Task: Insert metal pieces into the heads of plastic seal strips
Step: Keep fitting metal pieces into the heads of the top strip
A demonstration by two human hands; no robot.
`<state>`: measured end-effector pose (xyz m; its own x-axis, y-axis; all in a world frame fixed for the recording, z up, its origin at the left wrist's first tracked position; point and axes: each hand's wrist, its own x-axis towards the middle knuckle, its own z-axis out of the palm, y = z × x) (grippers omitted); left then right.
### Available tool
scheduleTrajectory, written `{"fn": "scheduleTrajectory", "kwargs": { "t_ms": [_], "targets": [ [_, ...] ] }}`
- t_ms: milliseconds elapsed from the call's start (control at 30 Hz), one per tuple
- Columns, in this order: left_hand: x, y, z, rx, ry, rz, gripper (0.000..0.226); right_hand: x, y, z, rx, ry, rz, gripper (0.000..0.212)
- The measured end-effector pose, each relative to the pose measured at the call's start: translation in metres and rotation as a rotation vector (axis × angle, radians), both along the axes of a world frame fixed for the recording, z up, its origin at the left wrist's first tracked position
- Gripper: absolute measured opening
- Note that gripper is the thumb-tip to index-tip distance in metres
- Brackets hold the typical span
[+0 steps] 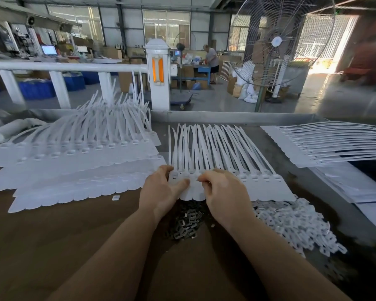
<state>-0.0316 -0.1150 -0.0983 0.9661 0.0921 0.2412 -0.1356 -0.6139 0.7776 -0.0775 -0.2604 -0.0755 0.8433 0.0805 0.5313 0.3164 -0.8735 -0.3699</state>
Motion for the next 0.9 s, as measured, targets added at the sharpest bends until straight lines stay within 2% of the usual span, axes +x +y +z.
{"fn": "scheduleTrajectory", "kwargs": {
  "t_ms": [133,500,700,900],
  "targets": [
    [-0.001,0.000,0.000,0.002,-0.011,0.001,0.058,0.001,-0.003,-0.008,0.078,-0.042,0.024,0.017],
    [-0.004,0.003,0.003,-0.079,-0.013,-0.017,0.055,-0.006,-0.006,-0.013,0.088,-0.040,0.091,0.019],
    [-0.007,0.004,0.005,-0.110,-0.016,-0.029,0.056,-0.010,-0.004,-0.008,0.075,-0.004,0.286,0.024],
    [-0.008,0.006,0.006,-0.122,-0.006,-0.035,0.055,-0.013,-0.004,-0.008,-0.003,0.122,0.391,0.015]
  ]
}}
